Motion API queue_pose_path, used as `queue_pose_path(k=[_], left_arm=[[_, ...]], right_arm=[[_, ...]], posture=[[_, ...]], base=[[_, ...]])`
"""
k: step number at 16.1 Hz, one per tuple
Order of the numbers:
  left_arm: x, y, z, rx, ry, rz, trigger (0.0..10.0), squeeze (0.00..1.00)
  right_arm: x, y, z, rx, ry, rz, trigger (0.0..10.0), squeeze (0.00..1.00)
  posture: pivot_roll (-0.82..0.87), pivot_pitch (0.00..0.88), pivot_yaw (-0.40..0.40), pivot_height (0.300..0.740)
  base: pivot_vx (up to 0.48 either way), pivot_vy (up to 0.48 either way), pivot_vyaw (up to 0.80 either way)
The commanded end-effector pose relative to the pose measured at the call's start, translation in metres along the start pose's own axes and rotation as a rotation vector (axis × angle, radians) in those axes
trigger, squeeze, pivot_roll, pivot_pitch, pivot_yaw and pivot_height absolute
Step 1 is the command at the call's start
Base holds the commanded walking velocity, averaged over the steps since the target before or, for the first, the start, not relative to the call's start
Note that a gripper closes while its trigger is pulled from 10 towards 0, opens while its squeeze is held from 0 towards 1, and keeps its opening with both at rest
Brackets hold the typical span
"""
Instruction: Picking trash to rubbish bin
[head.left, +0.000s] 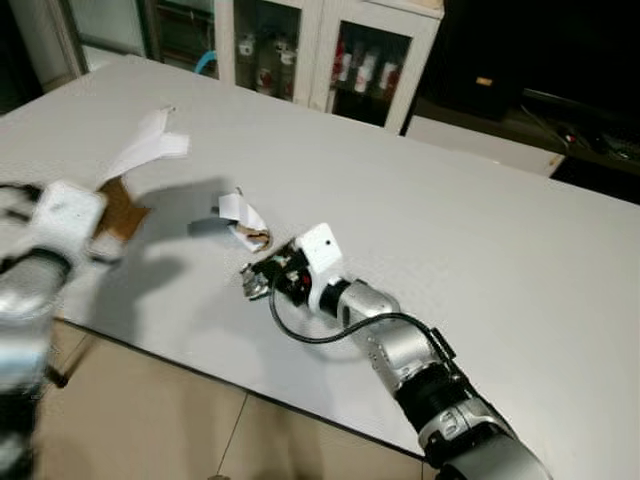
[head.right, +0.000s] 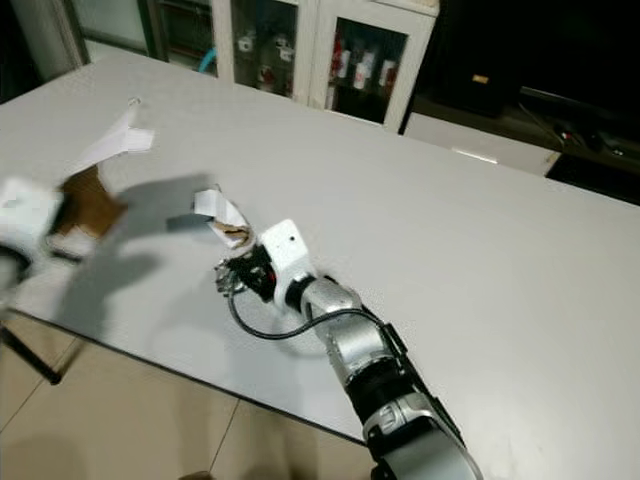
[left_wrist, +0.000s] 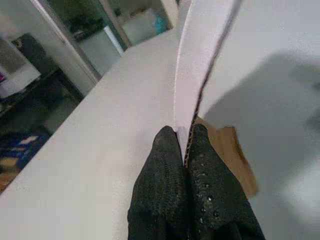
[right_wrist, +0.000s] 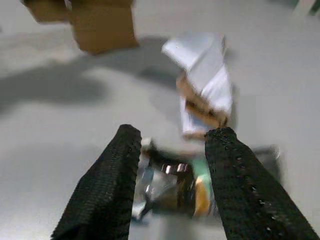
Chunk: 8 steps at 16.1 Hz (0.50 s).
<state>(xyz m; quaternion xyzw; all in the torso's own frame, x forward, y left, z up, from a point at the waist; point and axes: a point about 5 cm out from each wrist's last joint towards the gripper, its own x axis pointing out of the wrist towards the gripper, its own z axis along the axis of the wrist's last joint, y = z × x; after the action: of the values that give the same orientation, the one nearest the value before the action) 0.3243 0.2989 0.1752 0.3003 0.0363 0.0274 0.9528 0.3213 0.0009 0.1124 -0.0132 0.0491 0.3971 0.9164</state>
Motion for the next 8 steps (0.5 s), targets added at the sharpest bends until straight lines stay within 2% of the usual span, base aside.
queue_pose_path(k=[1, 3, 4, 5, 8], left_arm=[[0.007, -0.010, 0.005, 0.023, -0.026, -0.028, 0.0, 0.00], [0.014, -0.019, 0.011, 0.024, -0.071, -0.083, 0.0, 0.00], [0.028, -0.040, 0.015, -0.009, -0.061, -0.128, 0.0, 0.00], [0.033, -0.052, 0.019, -0.031, -0.065, -0.164, 0.0, 0.00], [0.038, -0.087, 0.025, -0.178, -0.101, -0.274, 0.0, 0.00]], right_arm=[[0.001, -0.002, 0.015, -0.036, -0.073, -0.036, 10.0, 0.00], [-0.032, -0.030, 0.006, -0.007, -0.134, -0.234, 10.0, 0.00], [-0.052, -0.044, -0.001, 0.009, -0.146, -0.335, 10.0, 0.00], [-0.062, -0.050, -0.006, 0.026, -0.149, -0.387, 10.0, 0.00], [-0.116, -0.083, -0.019, 0.106, -0.195, -0.670, 10.0, 0.00]], posture=[[0.11, 0.026, -0.124, 0.740], [0.06, 0.021, -0.085, 0.740], [0.05, 0.019, -0.071, 0.740], [0.03, 0.019, -0.061, 0.740], [0.01, 0.018, -0.038, 0.740]], base=[[0.000, 0.000, 0.00], [0.000, 0.000, 0.00], [0.000, 0.000, 0.00], [0.000, 0.000, 0.00], [0.000, 0.000, 0.00]])
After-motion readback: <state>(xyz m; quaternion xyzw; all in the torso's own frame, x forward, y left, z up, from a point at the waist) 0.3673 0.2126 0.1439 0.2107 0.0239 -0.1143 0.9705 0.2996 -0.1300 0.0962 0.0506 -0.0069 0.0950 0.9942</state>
